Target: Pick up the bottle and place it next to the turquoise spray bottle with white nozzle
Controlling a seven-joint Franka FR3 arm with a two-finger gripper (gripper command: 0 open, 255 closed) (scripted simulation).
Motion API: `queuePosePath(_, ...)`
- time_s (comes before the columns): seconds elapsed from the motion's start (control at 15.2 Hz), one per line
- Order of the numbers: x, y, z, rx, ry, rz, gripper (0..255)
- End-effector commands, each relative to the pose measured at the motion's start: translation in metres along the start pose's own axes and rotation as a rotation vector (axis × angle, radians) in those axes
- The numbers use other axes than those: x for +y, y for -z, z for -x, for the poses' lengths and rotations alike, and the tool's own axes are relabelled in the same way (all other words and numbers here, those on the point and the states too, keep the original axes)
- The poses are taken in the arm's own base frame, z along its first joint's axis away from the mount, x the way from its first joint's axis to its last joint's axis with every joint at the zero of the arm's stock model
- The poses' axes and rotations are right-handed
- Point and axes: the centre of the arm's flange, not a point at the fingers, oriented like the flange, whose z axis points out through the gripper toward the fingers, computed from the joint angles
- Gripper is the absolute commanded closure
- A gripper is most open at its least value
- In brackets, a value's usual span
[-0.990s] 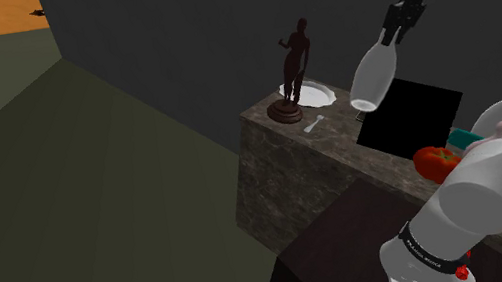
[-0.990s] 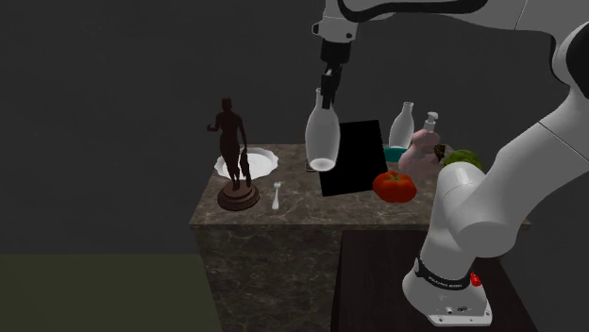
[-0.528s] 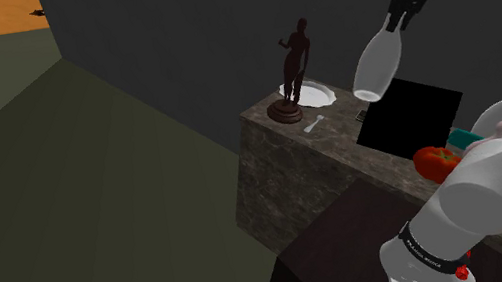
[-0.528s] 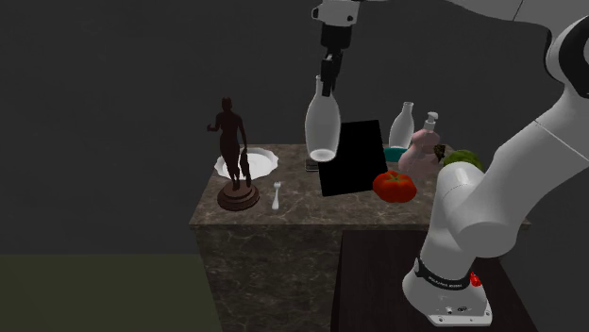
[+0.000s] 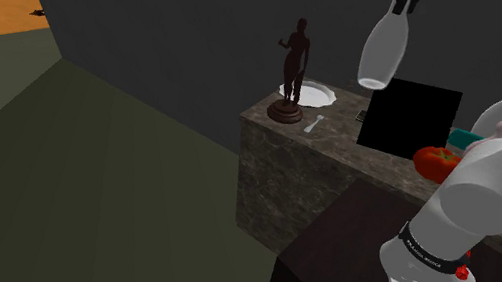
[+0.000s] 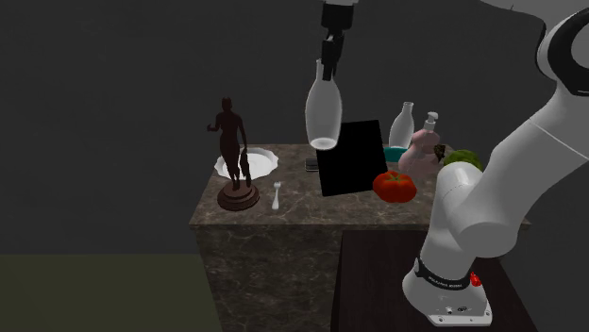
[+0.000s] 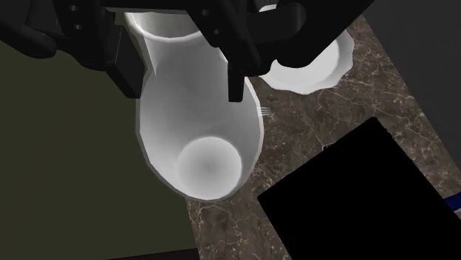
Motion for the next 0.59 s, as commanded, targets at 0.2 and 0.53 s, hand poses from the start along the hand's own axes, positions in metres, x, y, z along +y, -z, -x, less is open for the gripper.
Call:
queuePosePath(0.2,0.001,0.026,-0.001,0.0,0.0,0.0,255)
queuePosePath(0.53,0.007,0.045,0.009,0.0,0.0,0.0,255)
